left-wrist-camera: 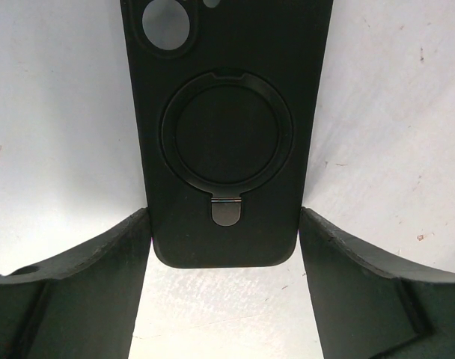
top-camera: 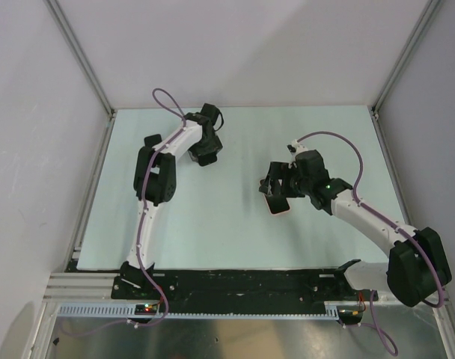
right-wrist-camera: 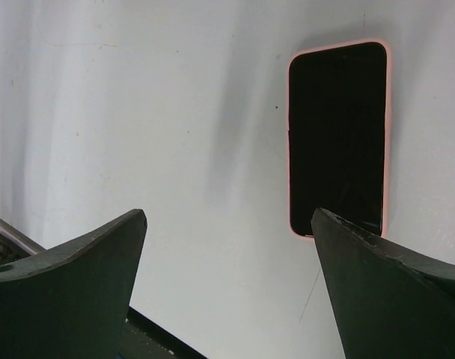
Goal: Put the phone into the phone case
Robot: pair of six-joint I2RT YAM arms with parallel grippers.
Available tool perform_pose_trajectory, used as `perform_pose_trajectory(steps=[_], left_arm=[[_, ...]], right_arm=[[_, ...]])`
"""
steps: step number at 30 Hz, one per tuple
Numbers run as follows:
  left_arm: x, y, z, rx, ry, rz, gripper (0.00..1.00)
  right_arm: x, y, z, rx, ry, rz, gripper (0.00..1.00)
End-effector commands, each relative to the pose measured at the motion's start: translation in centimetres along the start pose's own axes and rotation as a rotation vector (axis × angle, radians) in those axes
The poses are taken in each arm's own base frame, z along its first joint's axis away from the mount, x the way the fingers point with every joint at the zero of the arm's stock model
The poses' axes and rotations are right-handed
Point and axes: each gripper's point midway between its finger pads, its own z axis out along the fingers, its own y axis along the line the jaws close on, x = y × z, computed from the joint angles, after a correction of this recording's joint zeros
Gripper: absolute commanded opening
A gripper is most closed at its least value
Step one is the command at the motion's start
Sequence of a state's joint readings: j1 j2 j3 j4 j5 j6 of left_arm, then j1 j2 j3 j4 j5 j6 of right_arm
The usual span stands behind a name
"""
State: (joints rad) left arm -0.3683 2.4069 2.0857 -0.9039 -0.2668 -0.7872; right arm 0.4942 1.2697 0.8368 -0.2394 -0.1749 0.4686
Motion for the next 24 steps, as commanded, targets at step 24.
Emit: perform_pose_trajectory(steps=[24], left_arm=[[12.8,0.3,-10.1,0.295,0.131,0.221,0.63]], right_arm=[[0.6,0.0,1.3,-0.043,0.015,0.015,0.97]])
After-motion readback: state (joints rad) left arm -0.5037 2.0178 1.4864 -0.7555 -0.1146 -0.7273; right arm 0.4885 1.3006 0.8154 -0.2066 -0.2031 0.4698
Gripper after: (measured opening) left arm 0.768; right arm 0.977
